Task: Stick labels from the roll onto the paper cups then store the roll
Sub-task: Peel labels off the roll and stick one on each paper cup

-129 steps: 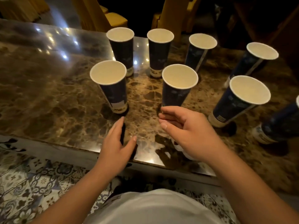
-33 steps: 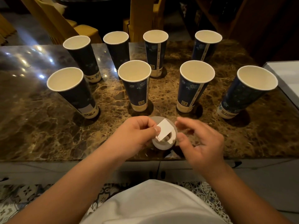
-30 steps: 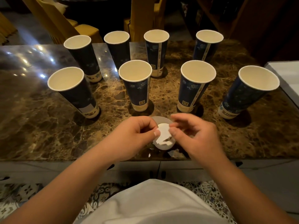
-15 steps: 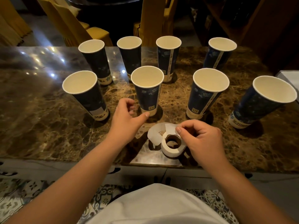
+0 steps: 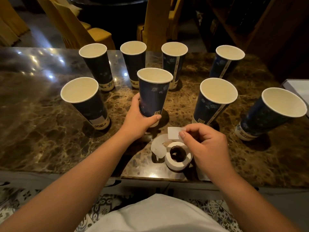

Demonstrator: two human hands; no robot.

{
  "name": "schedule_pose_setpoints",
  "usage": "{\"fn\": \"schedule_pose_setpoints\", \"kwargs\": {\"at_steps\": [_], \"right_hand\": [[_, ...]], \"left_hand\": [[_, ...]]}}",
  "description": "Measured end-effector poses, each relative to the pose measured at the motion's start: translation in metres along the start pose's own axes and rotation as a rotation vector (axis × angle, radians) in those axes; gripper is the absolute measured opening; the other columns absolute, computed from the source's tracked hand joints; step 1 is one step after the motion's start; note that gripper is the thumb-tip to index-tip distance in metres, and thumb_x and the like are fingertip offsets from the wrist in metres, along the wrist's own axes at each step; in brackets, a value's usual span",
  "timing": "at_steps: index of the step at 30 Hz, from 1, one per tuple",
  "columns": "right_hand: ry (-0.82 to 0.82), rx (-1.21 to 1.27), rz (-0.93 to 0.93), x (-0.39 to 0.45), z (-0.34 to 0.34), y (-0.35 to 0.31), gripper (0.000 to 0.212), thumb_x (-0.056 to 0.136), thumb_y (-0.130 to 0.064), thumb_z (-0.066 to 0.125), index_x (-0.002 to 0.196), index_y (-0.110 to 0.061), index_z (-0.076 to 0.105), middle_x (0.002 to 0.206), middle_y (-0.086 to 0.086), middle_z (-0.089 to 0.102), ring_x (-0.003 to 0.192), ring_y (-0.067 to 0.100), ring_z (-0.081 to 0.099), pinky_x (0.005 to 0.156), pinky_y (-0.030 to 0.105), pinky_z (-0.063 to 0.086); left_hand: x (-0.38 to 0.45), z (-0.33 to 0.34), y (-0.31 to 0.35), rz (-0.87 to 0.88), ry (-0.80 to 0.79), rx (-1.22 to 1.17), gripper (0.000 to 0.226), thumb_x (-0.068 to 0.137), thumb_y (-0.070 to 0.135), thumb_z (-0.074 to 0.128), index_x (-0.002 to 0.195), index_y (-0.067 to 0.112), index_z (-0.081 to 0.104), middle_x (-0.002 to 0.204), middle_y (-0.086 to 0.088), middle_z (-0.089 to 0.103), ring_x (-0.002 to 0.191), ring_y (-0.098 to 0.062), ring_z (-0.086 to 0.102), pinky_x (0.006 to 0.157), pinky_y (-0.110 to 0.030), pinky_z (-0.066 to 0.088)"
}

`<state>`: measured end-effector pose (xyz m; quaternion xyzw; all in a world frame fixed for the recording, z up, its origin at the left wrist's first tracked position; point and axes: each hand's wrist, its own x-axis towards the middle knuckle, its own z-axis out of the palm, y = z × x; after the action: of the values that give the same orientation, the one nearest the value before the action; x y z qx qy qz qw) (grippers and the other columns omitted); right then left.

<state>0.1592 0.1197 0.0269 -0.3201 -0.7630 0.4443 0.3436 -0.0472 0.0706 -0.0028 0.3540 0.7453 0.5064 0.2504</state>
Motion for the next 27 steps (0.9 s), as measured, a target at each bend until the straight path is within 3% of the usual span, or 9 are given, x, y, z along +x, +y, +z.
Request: {"fn": "schedule_pose_setpoints", "kwargs": {"at_steps": [2, 5, 9, 14, 17, 19, 21, 23, 27], "right_hand": [[0.005, 0.077, 0.043, 0.004, -0.003, -0.008, 0.007, 0.084, -0.017, 0.071, 0.087, -0.023, 0.073, 0.076, -0.009, 0.069, 0.077, 0.010, 0.066, 0.068, 0.022, 0.056], [0.019, 0.223, 0.090, 0.011, -0.005, -0.022, 0.011, 0.083, -0.012, 0.072, 0.082, -0.022, 0.070, 0.073, -0.001, 0.068, 0.068, 0.009, 0.064, 0.065, 0.022, 0.056], [0.013, 0.316, 0.152, 0.019, 0.002, -0.033, 0.006, 0.084, -0.013, 0.072, 0.082, -0.019, 0.069, 0.069, 0.007, 0.066, 0.061, 0.010, 0.061, 0.062, 0.023, 0.055], [0.015, 0.337, 0.198, 0.023, 0.014, -0.031, 0.007, 0.085, -0.014, 0.071, 0.080, -0.018, 0.067, 0.063, -0.004, 0.064, 0.061, 0.004, 0.063, 0.061, 0.021, 0.054], [0.012, 0.286, 0.206, 0.020, 0.017, -0.029, 0.005, 0.085, -0.015, 0.071, 0.082, -0.014, 0.068, 0.066, 0.002, 0.066, 0.062, 0.007, 0.064, 0.060, 0.020, 0.055], [0.012, 0.253, 0.197, 0.018, 0.020, -0.028, 0.006, 0.084, -0.016, 0.072, 0.081, -0.013, 0.068, 0.070, 0.008, 0.065, 0.065, 0.018, 0.063, 0.058, 0.022, 0.056], [0.014, 0.229, 0.187, 0.017, 0.022, -0.027, 0.006, 0.084, -0.015, 0.072, 0.080, -0.013, 0.068, 0.071, 0.010, 0.065, 0.067, 0.021, 0.062, 0.058, 0.022, 0.055], [0.011, 0.202, 0.180, 0.015, 0.023, -0.026, 0.007, 0.083, -0.014, 0.072, 0.078, -0.015, 0.068, 0.067, 0.004, 0.064, 0.061, 0.014, 0.060, 0.057, 0.016, 0.052], [0.028, 0.157, 0.170, 0.013, 0.020, -0.022, 0.009, 0.081, -0.017, 0.074, 0.075, -0.017, 0.067, 0.059, -0.009, 0.059, 0.057, 0.001, 0.057, 0.056, 0.014, 0.049]], "left_hand": [[-0.011, -0.002, 0.012, -0.038, -0.004, -0.103, 0.076, 0.076, 0.025, 0.082, 0.134, 0.031, 0.033, 0.128, 0.013, 0.052, 0.116, -0.008, 0.054, 0.090, -0.021, 0.047], [-0.030, -0.005, 0.026, -0.066, -0.035, -0.251, 0.072, 0.075, 0.027, 0.082, 0.131, 0.031, 0.038, 0.123, 0.006, 0.060, 0.110, -0.013, 0.063, 0.091, -0.035, 0.054], [-0.050, -0.008, 0.037, -0.106, -0.090, -0.262, 0.080, 0.072, 0.046, 0.075, 0.137, 0.027, 0.033, 0.125, 0.003, 0.060, 0.108, -0.012, 0.064, 0.088, -0.029, 0.054], [-0.063, -0.012, 0.036, -0.100, -0.239, -0.165, 0.092, 0.075, 0.072, 0.056, 0.147, 0.034, 0.014, 0.133, 0.010, 0.054, 0.112, -0.003, 0.061, 0.099, -0.031, 0.049], [-0.068, -0.011, 0.038, -0.107, -0.246, -0.186, 0.092, 0.073, 0.073, 0.053, 0.146, 0.038, 0.009, 0.130, 0.015, 0.052, 0.108, 0.002, 0.061, 0.093, -0.025, 0.050], [-0.070, -0.009, 0.043, -0.113, -0.246, -0.193, 0.093, 0.072, 0.073, 0.057, 0.145, 0.041, 0.009, 0.127, 0.019, 0.052, 0.105, 0.004, 0.061, 0.088, -0.021, 0.049], [-0.072, -0.006, 0.045, -0.114, -0.238, -0.232, 0.088, 0.074, 0.063, 0.063, 0.143, 0.042, 0.012, 0.125, 0.017, 0.055, 0.106, 0.002, 0.063, 0.091, -0.025, 0.051], [-0.073, -0.004, 0.044, -0.112, -0.236, -0.276, 0.081, 0.079, 0.049, 0.065, 0.142, 0.042, 0.014, 0.127, 0.012, 0.058, 0.109, -0.004, 0.065, 0.096, -0.032, 0.053], [-0.075, -0.002, 0.047, -0.089, -0.253, -0.285, 0.079, 0.082, 0.042, 0.064, 0.144, 0.039, 0.016, 0.130, 0.010, 0.057, 0.112, -0.007, 0.064, 0.098, -0.035, 0.053]]}}
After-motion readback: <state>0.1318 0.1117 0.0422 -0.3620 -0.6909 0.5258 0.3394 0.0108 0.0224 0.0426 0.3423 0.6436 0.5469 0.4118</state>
